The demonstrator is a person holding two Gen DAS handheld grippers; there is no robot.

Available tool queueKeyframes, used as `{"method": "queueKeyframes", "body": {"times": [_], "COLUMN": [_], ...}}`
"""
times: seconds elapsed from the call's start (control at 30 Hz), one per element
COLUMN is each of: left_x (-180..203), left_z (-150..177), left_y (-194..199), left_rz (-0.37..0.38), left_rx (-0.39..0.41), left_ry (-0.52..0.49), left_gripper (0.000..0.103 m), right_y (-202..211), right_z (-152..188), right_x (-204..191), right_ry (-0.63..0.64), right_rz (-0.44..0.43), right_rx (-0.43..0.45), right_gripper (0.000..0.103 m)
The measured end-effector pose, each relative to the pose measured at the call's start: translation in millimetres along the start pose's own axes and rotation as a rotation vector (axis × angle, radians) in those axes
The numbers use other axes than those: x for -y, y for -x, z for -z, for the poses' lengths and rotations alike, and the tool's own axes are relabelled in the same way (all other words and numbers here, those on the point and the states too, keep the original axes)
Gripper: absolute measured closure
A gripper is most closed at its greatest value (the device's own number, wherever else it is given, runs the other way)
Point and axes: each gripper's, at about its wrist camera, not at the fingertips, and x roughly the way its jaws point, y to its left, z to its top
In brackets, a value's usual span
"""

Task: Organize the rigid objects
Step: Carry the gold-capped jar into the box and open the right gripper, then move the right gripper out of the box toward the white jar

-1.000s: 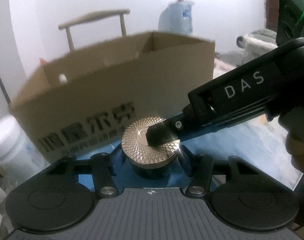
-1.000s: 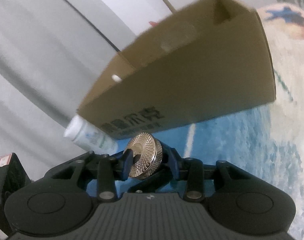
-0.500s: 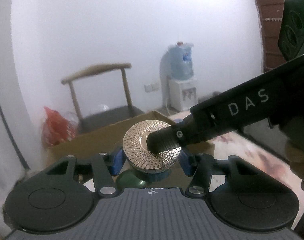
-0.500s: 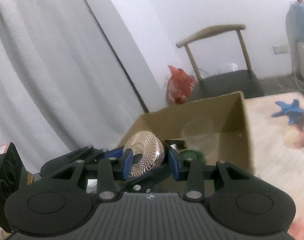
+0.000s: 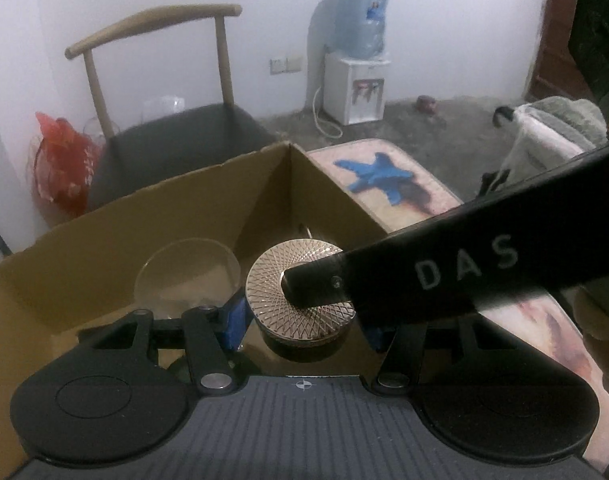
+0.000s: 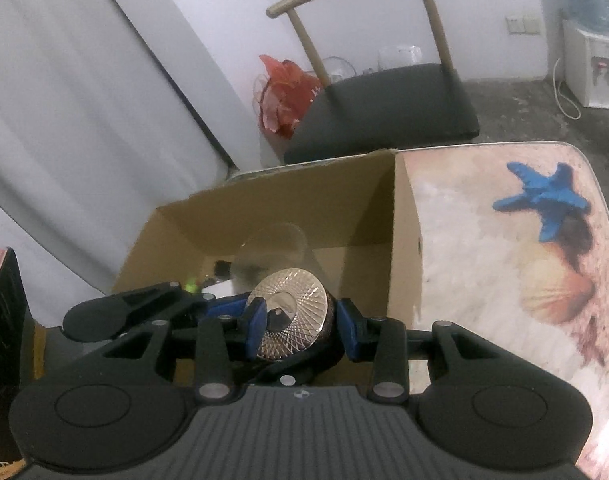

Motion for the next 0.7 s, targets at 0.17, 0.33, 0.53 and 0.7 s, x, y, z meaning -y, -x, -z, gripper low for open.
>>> {"method": "queueKeyframes", "body": {"times": [0.17,0.33,0.53,0.7], "left_x": [5,1,0,1], "left_z": [-2,-11,-10,-10], "left_y": [-11,-23,-18,-13], "left_rz": [-0.036,-0.035,-0.034,-0.041], "left_rx": [-0.023,-0.057,-0.046,-0.041], "left_ry": [-0.019,0.009,0.014,0.021], "left_gripper": [0.047,0.046,0.044,0.044], "right_y": [-7,-12,-9,-7], "right_z": [-10,-18,-18,-18], "right_x": [1,2,5,7], "right_ry": [0.034,0.041,0.036,0.025], "right_rz": [0.024,0.034,0.023,0.016], "right_rx": [-0.01,-0.004,0.009,0.019], "right_gripper": [0.062,0.061,0.062,0.061]}}
